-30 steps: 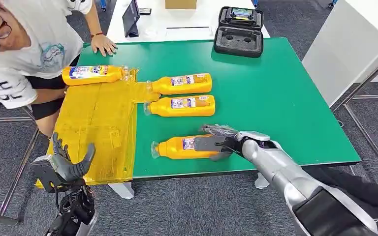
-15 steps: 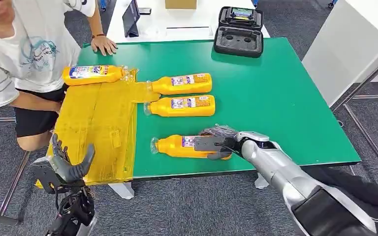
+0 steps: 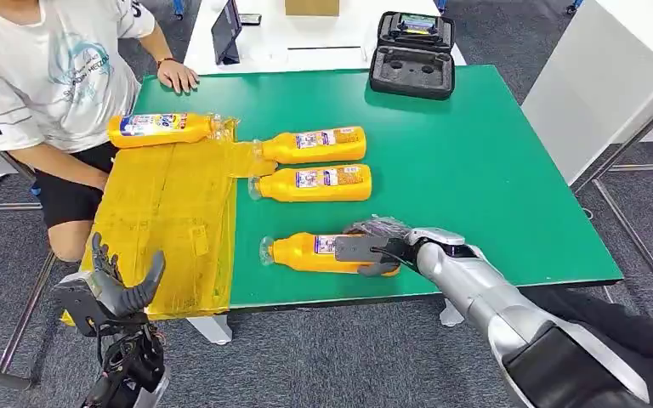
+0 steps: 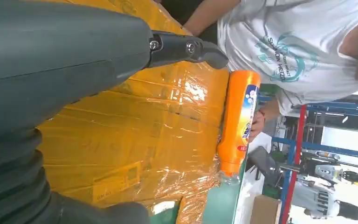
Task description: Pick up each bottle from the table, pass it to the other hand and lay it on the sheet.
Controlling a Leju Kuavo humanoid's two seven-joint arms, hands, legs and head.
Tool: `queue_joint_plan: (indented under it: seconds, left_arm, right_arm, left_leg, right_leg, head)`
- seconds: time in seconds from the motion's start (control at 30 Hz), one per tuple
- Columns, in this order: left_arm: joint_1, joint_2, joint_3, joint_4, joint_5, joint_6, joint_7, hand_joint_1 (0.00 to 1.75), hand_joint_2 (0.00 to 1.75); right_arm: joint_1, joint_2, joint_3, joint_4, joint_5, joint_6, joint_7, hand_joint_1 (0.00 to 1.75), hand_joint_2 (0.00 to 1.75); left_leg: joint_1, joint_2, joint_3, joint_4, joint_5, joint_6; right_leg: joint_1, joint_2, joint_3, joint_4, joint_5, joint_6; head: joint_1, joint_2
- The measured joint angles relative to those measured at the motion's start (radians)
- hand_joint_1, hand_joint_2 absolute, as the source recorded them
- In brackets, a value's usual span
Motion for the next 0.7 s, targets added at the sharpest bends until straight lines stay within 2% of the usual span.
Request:
queue_joint_plan:
  seconds: [0.13, 0.23, 0.43, 0.57, 0.7]
  left_arm:
    - [0.0, 0.0, 0.0, 0.0, 0.0, 0.0, 0.0, 0.0, 1.75]
    - [0.006, 0.0, 0.0, -0.001, 0.0, 0.0, 0.0, 0.0, 1.75]
    - [0.049, -0.002, 0.0, -0.052, 0.025, -0.03, 0.0, 0.0, 1.75]
    - [0.073, -0.003, -0.003, -0.108, 0.11, -0.103, 0.015, 0.0, 1.75]
    - [0.081, -0.002, -0.06, -0.193, 0.136, -0.195, 0.078, 0.0, 1.75]
  right_arm:
    - [0.0, 0.0, 0.0, 0.0, 0.0, -0.005, 0.0, 1.75, 1.75]
    - [0.004, 0.003, 0.0, 0.0, -0.01, -0.05, -0.018, 1.75, 1.75]
    - [0.062, 0.008, -0.08, -0.09, -0.147, -0.2, -0.21, 1.75, 1.75]
    - [0.141, 0.031, -0.163, -0.213, -0.196, -0.318, -0.31, 1.75, 1.75]
    - [0.296, 0.064, -0.254, -0.376, -0.229, -0.428, -0.389, 1.75, 1.75]
  left_leg:
    - [0.0, 0.0, 0.0, 0.0, 0.0, 0.0]
    - [0.0, 0.0, 0.0, 0.0, 0.0, 0.0]
    - [0.0, 0.0, 0.0, 0.0, 0.0, 0.0]
    - [0.0, 0.0, -0.001, 0.0, 0.0, 0.0]
    - [0.002, -0.002, -0.003, 0.0, -0.001, 0.0]
  right_leg:
    - [0.0, 0.0, 0.0, 0.0, 0.0, 0.0]
    - [0.0, 0.0, 0.0, 0.0, 0.0, 0.0]
    - [0.0, 0.0, -0.001, 0.0, 0.0, 0.0]
    - [0.0, 0.0, -0.001, 0.0, -0.001, 0.0]
    - [0.001, -0.002, -0.002, 0.0, -0.001, -0.001]
  head:
    - [0.0, 0.0]
    - [0.0, 0.0]
    - [0.0, 0.0]
    - [0.0, 0.0]
    - [0.0, 0.0]
